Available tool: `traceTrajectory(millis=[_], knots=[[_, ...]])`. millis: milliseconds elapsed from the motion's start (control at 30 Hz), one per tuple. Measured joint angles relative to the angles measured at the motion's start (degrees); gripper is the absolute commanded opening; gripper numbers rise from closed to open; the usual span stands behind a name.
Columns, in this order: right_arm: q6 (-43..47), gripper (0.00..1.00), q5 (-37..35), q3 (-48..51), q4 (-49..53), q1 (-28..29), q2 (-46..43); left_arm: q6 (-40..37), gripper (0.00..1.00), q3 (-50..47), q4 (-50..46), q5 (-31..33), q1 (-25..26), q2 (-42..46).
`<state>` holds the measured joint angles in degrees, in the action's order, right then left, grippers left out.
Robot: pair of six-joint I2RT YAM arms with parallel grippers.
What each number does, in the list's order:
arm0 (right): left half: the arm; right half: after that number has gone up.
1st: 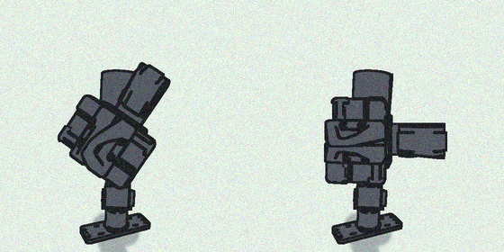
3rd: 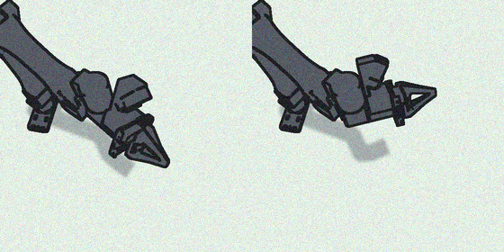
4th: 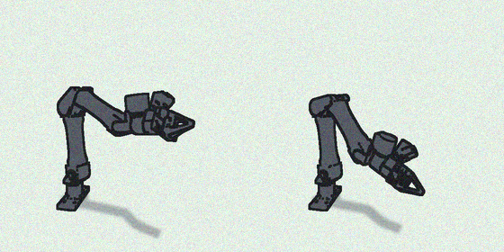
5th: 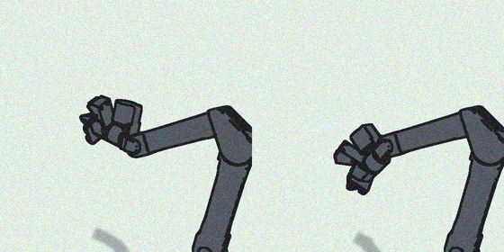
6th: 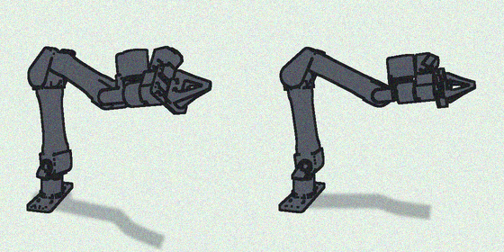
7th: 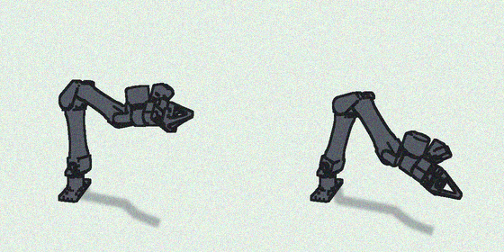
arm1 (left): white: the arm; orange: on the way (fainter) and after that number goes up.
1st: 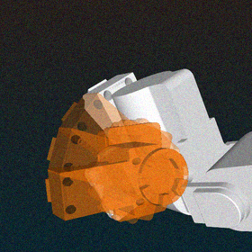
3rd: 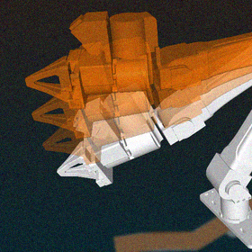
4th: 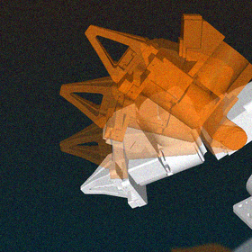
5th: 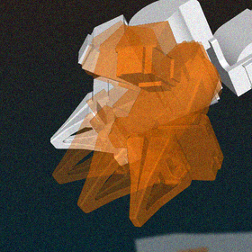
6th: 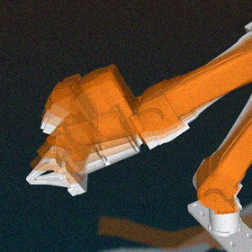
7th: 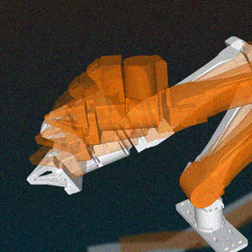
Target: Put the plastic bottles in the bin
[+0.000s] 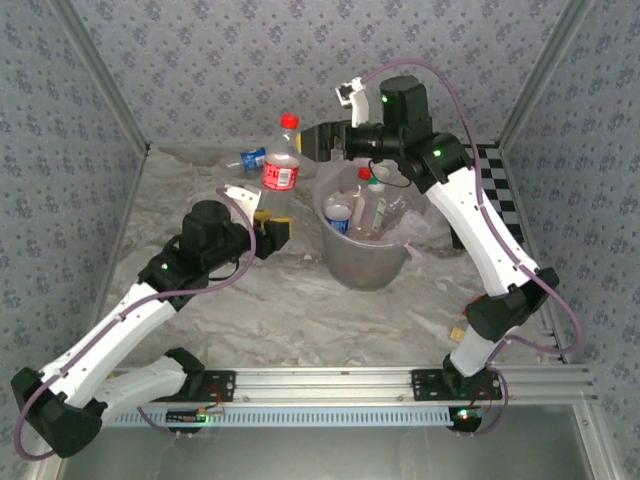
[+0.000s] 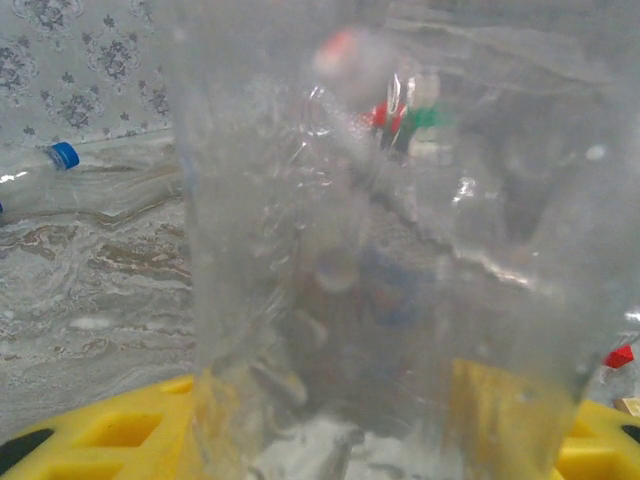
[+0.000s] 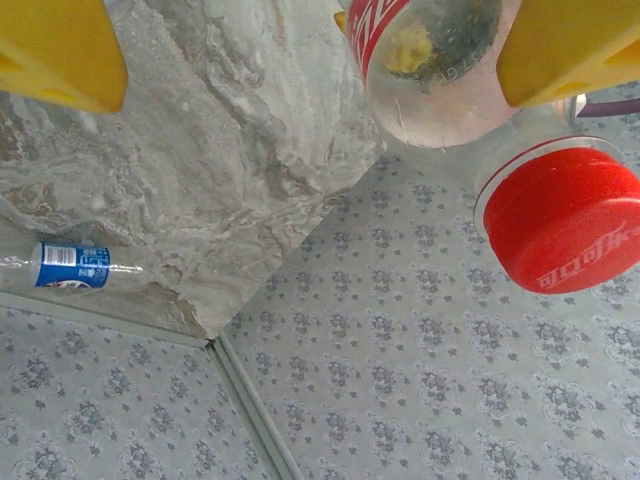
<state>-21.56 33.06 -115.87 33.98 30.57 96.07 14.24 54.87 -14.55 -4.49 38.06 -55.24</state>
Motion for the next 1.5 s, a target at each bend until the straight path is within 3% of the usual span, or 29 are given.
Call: traceTrajectory(millis=[500,533,600,767,900,1067,1133,1267,1333,1500], knots=[[-1.1,0.94,5.1,6.5,-4.4,0.5,-3.7,0.0,0.30,6.4,-4.4,2.9,1.1,-6.4],[-1.1,0.92,5.0,6.5,-4.4,0.5,-3.7,0.0,0.30,6.4,-4.5,2.7,1.2,-6.6],[-1.0,0.74,4.3,6.5,-4.4,0.5,-3.7,-0.2,0.29,6.4,-4.7,2.3,1.6,-6.8],[0.2,0.70,3.8,2.4,-2.8,-0.1,-1.6,-1.4,0.29,6.5,-4.8,0.6,2.6,-7.2],[0.7,0.50,3.9,-1.2,-2.3,-1.1,0.6,-2.7,0.33,7.6,-5.4,-0.2,4.4,-9.2],[1.6,0.33,3.6,-1.4,-1.2,-1.6,0.7,-3.9,0.38,8.7,-6.0,-0.2,5.1,-10.1],[1.2,0.27,3.8,-1.4,-1.0,-1.7,0.4,-4.4,0.44,8.8,-5.9,-0.2,5.1,-10.2],[1.4,0.18,3.4,-1.4,-0.8,-2.0,-0.9,-5.0,0.85,9.3,-5.5,-0.1,5.4,-10.2],[2.0,0.15,2.5,-1.4,-0.3,-2.3,-2.2,-4.3,0.98,9.6,-5.3,1.0,5.4,-10.2],[3.6,0.05,-1.4,-1.4,0.1,-5.8,-7.9,-1.9,1.00,11.2,-4.2,3.9,5.6,-10.2]])
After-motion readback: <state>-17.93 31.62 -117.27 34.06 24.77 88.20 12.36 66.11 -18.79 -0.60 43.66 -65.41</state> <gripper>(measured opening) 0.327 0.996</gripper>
